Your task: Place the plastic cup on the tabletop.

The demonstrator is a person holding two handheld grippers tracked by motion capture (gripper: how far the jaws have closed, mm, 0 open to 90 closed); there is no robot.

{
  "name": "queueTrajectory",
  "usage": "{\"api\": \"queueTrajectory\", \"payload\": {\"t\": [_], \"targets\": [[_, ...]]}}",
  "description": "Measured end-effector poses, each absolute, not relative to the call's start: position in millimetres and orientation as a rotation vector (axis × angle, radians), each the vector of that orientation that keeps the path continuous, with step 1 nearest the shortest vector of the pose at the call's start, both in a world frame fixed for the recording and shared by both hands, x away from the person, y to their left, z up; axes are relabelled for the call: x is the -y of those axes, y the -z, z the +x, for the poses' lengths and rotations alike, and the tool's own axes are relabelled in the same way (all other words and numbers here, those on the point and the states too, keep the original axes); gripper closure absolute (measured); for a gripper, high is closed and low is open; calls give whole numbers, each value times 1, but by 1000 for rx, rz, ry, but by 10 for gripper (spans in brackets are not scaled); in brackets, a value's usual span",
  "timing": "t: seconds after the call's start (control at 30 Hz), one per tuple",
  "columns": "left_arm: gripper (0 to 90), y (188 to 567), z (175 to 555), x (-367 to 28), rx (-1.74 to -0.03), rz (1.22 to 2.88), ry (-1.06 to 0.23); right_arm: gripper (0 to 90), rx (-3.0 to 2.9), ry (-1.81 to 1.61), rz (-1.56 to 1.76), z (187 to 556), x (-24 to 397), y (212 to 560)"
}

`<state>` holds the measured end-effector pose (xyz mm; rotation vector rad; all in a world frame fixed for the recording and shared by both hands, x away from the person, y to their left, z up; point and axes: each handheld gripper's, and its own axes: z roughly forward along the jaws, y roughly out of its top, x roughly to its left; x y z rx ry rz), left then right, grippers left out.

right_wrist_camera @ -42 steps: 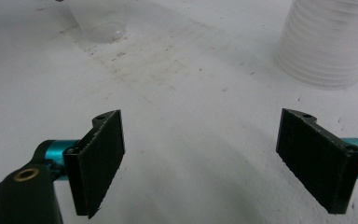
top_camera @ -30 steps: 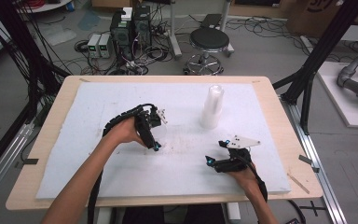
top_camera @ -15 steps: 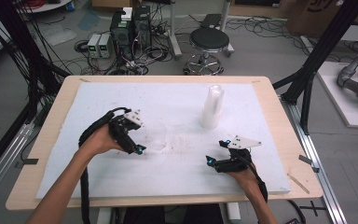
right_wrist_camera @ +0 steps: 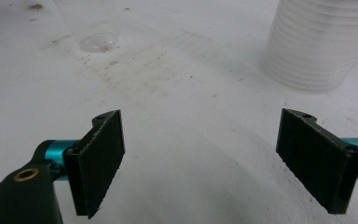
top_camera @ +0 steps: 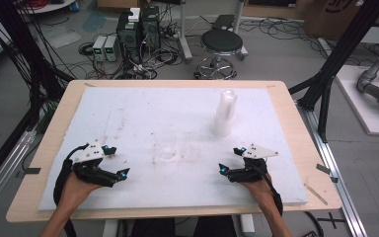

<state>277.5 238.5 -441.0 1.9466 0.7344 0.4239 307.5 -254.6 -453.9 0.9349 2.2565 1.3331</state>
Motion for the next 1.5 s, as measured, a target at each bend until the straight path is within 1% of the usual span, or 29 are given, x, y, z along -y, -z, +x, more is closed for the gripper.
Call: {"api": "queueTrajectory", "payload": {"t": [0.13, 0.3, 0.8, 1.03, 1.5], "targets": [[101, 451, 270, -245, -787, 1870, -498, 149, -2243, -1332, 933, 307, 255, 454], [101, 457, 268, -248, -826, 1802, -530, 149, -2215, -1346, 932, 305, 256, 454], [110, 463, 264, -246, -815, 1771, -584, 149, -2190, -1371, 954, 304, 259, 453], [118, 465, 260, -248, -814, 1729, -623, 149, -2180, -1369, 959, 304, 259, 453], [122, 466, 259, -253, -819, 1720, -636, 149, -2158, -1383, 966, 303, 260, 453]]}}
